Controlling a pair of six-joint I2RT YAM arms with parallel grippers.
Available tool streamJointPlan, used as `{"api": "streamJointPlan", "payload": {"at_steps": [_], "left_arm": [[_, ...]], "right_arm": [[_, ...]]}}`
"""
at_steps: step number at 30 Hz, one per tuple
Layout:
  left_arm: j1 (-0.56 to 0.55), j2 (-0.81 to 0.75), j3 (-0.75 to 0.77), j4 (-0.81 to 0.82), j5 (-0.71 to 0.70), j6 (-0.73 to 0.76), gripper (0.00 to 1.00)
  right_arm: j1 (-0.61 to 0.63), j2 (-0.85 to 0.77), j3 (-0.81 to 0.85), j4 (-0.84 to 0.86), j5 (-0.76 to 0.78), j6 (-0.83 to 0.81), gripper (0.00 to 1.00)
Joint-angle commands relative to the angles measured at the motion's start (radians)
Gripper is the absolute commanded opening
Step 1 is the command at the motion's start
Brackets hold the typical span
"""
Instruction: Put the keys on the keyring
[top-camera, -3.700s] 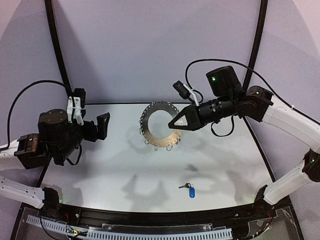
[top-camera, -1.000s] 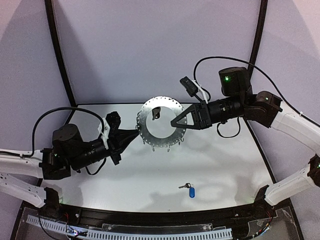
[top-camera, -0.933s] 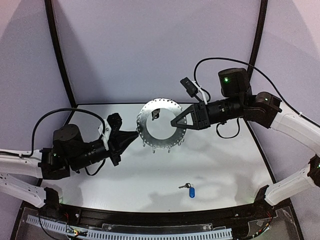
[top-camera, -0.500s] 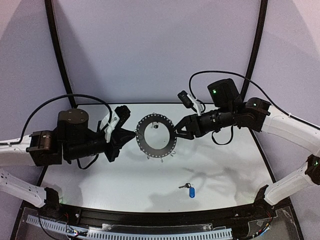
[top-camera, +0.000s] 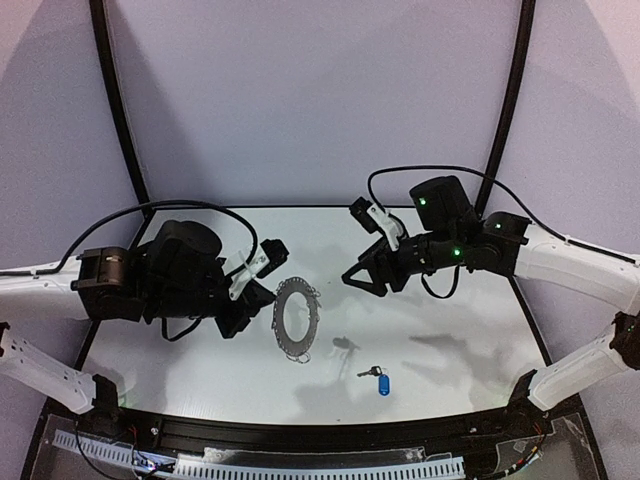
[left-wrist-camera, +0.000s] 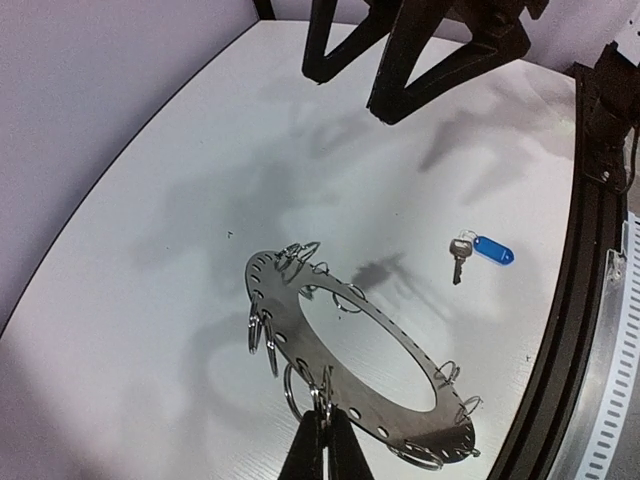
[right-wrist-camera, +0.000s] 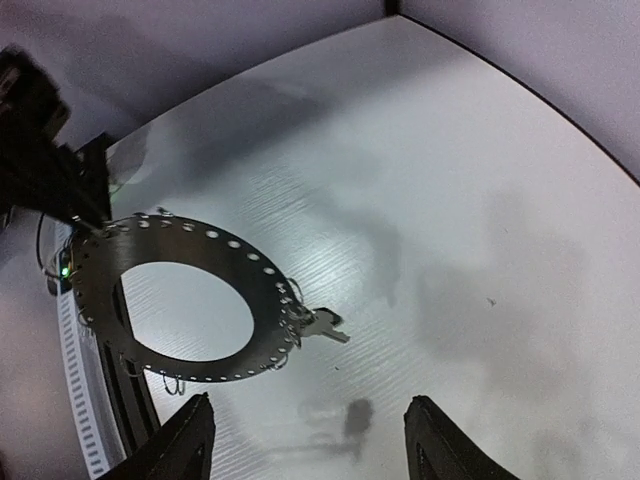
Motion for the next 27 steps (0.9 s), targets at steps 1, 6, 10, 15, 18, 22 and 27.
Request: {"api": "streamJointPlan", "payload": {"at_steps": [1,6,10,15,18,22,27], "left_arm": [[-0.006,0.007,0.060,0.001,0.023,0.034,0.01],[-0.006,-0.008,0.057,0.046,0.053,0.033,0.01],[-0.006,-0.019,0.054,0.058,0.085,0.031,0.01],[-0.006,-0.018,0.057,0.062,0.098,0.020,0.01],[-0.006,-0.019,0.058,0.071,0.112,0.016,0.01],[-0.006,-0.017,0.058,0.068,0.118,0.014,0.01],[-0.006,-0.008,0.059,0.069,0.128,0.014,0.01]], "right_arm": [[0.034,-0.004,-0.055,0.283,-0.329,-0.210,0.62],[0.096,0.028,-0.080,0.437,-0.408,-0.333,0.51],[0.119,0.078,-0.048,0.468,-0.411,-0.357,0.46],[0.137,0.136,-0.009,0.467,-0.425,-0.379,0.37],[0.140,0.154,-0.008,0.486,-0.413,-0.369,0.33],[0.147,0.163,-0.005,0.493,-0.401,-0.368,0.30],[0.154,0.185,0.008,0.481,-0.389,-0.370,0.23]]}}
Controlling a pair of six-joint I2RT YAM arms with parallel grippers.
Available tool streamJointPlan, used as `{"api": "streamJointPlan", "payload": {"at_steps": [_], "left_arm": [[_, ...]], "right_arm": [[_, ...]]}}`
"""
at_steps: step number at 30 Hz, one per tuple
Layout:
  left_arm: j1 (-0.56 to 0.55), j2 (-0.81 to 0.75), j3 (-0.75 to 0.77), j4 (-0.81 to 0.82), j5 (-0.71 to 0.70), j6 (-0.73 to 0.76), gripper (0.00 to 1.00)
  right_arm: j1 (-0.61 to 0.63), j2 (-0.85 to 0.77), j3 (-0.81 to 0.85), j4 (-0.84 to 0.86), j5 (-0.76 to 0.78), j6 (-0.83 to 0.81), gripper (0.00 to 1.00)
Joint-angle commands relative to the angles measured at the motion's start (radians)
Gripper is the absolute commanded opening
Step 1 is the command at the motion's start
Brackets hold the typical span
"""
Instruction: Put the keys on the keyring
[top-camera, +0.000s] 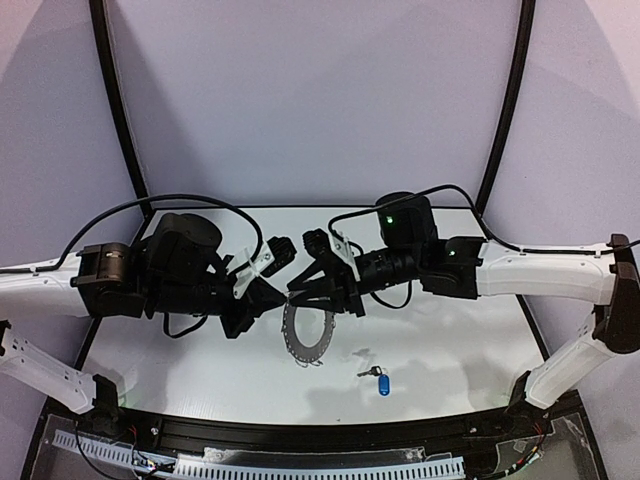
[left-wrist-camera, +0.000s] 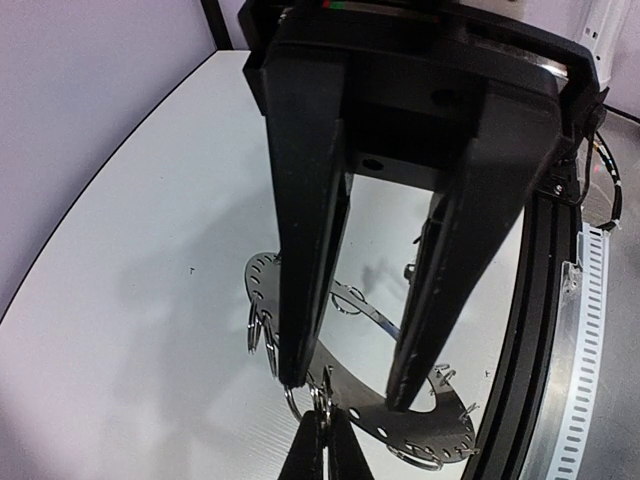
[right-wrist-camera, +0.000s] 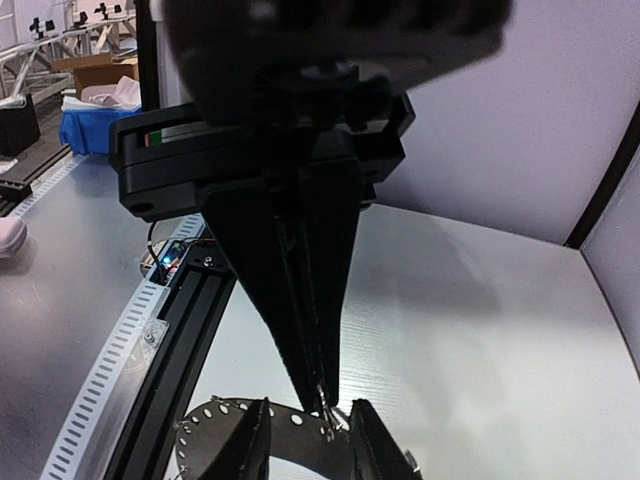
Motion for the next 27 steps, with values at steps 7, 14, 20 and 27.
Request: {"api": "streamJointPlan", "payload": {"at_steps": [7,14,20,27], "left_arm": [[-0.003,-0.012,0.030,0.040,0.024,-0.007,0.01],[-0.003,-0.035,0.014,0.047,0.021,-0.010,0.01],[-0.002,-0.049,0.008,0.058,0.029,-0.019,0.01],[-0.003,-0.080,-0.022,0.098,0.026,-0.033,0.38]], "right_arm": [[0.032,0.045,0.072,-0.042,0.033,-0.040,0.02],[0.033,0.035,0.076,-0.110,0.061,-0.063,0.02],[0.037,0.026,0.071,-0.110,0.104,-0.050,0.00],[0.041,-0.047,-0.026,0.179,0.167,0.057,0.00]]}}
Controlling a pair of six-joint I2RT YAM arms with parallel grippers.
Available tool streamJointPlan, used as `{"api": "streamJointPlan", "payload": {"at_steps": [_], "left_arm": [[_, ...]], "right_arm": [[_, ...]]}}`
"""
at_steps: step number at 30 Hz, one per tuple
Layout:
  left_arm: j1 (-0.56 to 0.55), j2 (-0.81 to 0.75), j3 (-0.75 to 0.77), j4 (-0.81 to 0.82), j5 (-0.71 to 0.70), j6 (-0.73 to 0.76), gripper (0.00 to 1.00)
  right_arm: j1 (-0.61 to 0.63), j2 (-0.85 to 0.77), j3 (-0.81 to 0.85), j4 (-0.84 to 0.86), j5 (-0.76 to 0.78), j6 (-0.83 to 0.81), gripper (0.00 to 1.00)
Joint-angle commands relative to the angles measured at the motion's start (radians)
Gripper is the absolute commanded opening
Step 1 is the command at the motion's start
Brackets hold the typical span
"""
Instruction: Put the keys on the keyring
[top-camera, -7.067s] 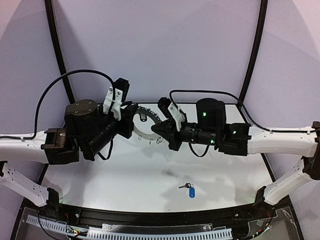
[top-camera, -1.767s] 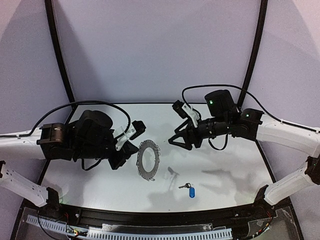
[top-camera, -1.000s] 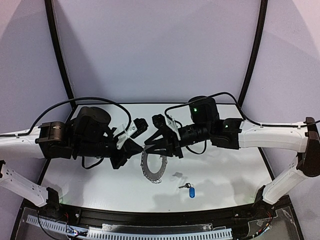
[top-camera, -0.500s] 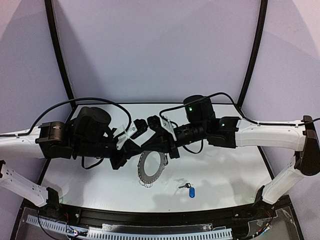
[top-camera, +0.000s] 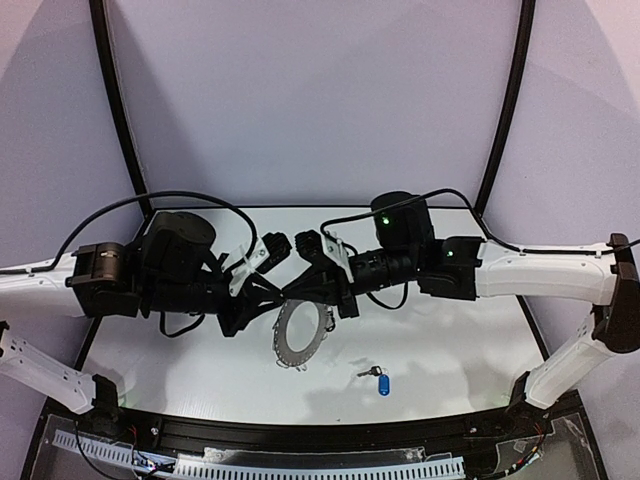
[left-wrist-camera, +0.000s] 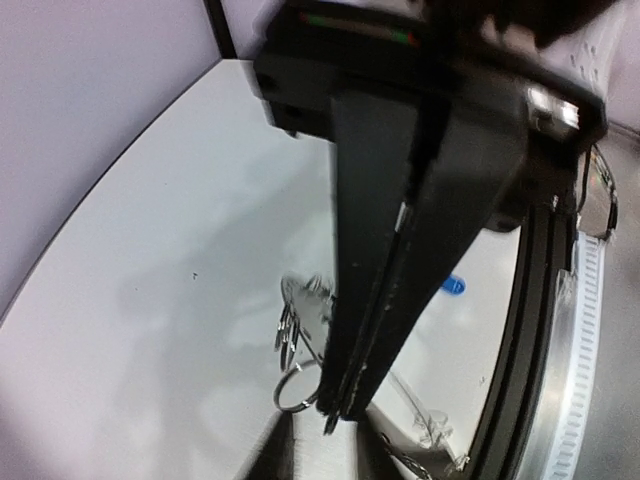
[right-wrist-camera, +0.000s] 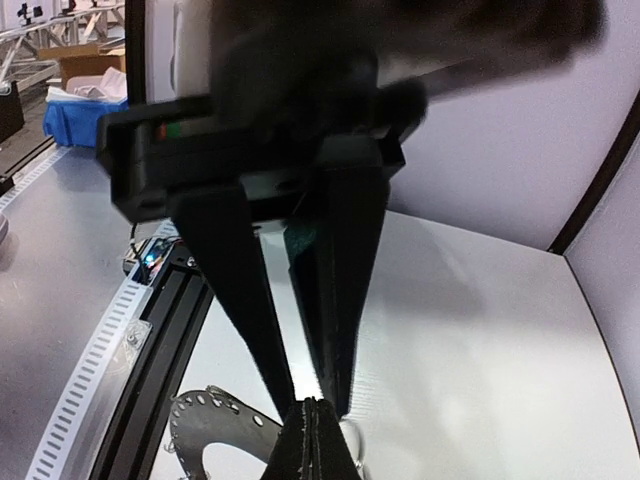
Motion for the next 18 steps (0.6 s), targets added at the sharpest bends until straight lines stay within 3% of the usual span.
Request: {"api": "streamJointPlan", "payload": {"at_steps": [1,3,10,18], "left_arm": [[-0.003,-0.058,-0.024,0.087,0.005,-0.014,0.45],[-0.003,-0.070,-0.033,0.082,-0.003,-0.016,0.62],[-0.003,-0.189,-0.124,0.121,-0.088,-0.053,0.75],[-0.003,-0.317,-0.231,0.283,-0.106,-0.070,0.72]], "right_arm": [[0.006,-0.062,-0.049,0.197,0.075,0.092,0.00],[0.006,-0.081,-0.059,0.226,0.072,0.113,0.00],[-0.001,-0.134,-0.100,0.286,0.059,0.168,0.00],[-0.023,-0.138,-0.152,0.490,-0.078,0.377,0.00]]}}
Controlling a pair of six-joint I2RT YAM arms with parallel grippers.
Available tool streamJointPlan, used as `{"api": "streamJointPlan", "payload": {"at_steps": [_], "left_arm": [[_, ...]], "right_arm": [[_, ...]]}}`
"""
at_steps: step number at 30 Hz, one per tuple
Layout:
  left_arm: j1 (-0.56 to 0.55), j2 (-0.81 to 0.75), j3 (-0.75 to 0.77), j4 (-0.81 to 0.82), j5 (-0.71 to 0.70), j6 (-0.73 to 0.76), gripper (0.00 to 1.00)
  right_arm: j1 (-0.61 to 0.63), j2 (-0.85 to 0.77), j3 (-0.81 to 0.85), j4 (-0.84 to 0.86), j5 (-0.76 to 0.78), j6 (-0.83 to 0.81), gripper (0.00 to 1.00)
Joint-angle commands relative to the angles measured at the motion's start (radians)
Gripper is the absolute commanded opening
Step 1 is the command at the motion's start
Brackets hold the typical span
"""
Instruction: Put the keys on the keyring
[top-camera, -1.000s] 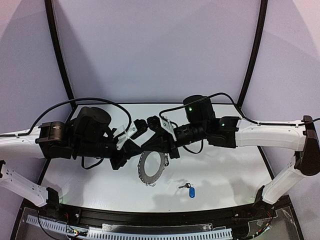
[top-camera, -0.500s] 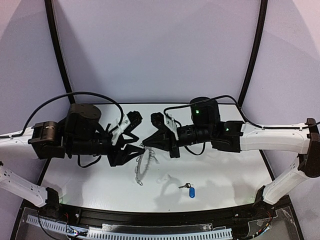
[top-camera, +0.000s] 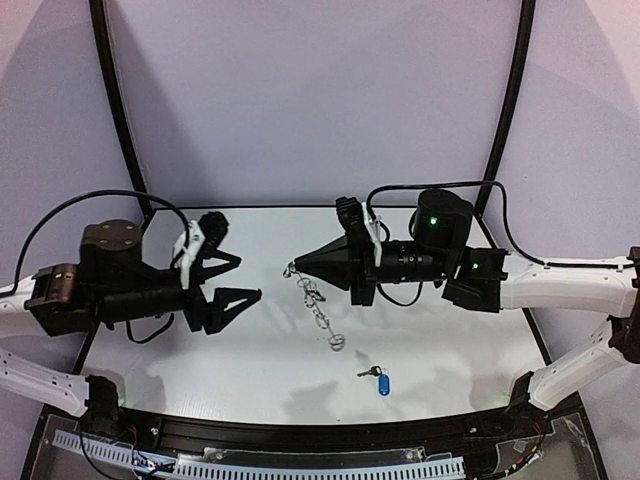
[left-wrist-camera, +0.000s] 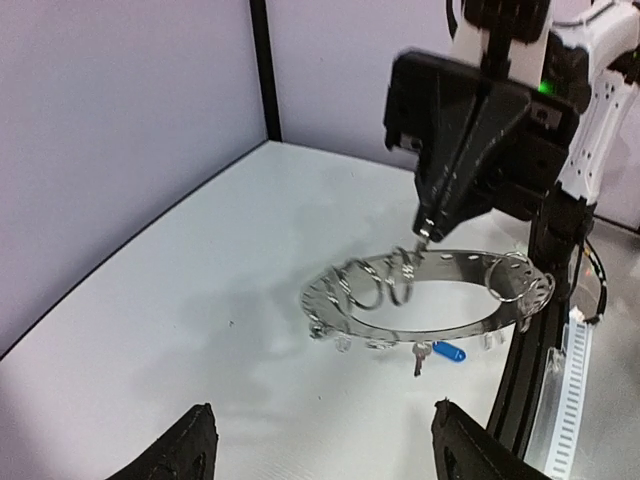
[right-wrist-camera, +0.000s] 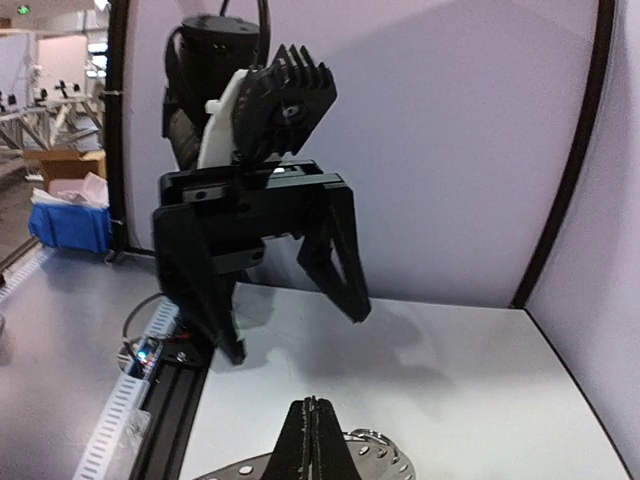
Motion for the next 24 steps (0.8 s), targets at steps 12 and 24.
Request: {"api": "streamJointPlan", "payload": {"at_steps": [12,24], "left_arm": [[-0.003,0.020,0.003,0.163,0.333,-0.049,0.56],[-0.002,0.101,0.007,0.275,0.304,-0.079,0.56]], "right_arm": [[-0.014,0.020,0.006,0.120,0.012,0.231,0.00],[-0.014,0.044,0.024,0.107,0.003,0.259,0.00]]}}
